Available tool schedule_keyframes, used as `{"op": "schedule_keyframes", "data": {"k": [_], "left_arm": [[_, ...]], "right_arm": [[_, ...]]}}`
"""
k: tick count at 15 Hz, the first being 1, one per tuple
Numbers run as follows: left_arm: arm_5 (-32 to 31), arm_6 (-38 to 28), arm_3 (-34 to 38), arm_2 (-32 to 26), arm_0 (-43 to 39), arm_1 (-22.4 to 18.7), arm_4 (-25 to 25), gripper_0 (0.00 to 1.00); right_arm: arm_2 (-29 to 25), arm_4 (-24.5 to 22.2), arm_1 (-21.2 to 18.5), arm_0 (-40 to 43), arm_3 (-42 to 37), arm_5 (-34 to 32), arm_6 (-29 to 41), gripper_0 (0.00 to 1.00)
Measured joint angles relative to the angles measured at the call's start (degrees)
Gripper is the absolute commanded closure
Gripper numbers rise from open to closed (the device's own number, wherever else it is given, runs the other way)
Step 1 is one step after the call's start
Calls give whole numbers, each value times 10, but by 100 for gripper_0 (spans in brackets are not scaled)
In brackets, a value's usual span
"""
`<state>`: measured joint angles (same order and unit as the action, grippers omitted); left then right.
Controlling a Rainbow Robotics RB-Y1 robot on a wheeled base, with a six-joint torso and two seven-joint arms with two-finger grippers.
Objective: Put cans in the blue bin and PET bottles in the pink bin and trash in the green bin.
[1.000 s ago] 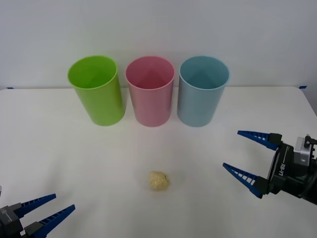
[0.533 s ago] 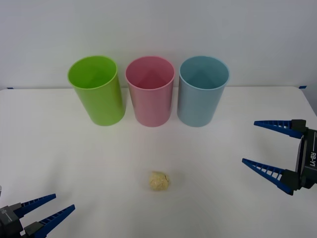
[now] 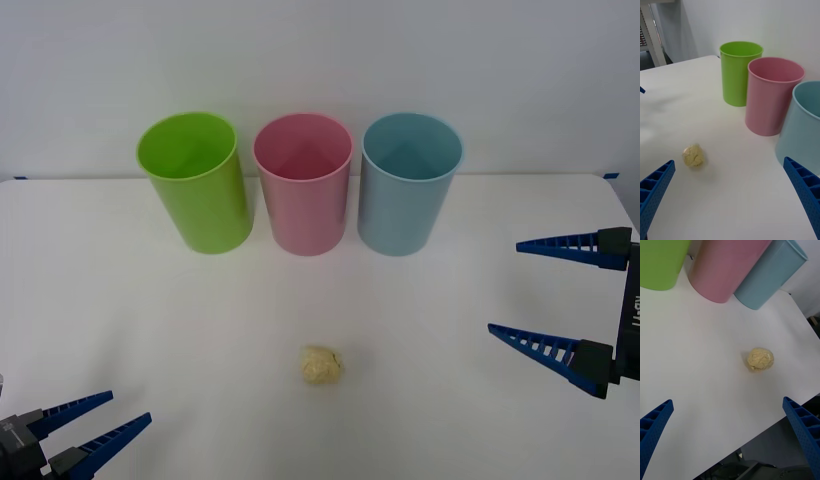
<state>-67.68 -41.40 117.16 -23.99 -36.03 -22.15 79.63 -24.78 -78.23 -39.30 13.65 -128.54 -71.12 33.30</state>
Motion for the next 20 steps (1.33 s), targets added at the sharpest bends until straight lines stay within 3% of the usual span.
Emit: {"op": "schedule_keyframes", "data": {"k": [3, 7, 11, 16, 20], "left_arm": [[0, 0, 0, 0, 0, 0, 0, 0], [0, 0, 0, 0, 0, 0, 0, 0], [0, 0, 0, 0, 0, 0, 0, 0], [0, 0, 0, 0, 0, 0, 0, 0], [0, 0, 0, 0, 0, 0, 0, 0]], "right_arm": [[14, -74, -37, -18, -60, 0, 95, 0], [82, -179, -103, -70, -108, -6, 213, 0], [150, -245, -105, -136, -110, -67, 287, 0], [217, -281, -100, -204, -100, -133, 357, 0], [291, -357, -55, -257, -46, -150, 356, 0]]}}
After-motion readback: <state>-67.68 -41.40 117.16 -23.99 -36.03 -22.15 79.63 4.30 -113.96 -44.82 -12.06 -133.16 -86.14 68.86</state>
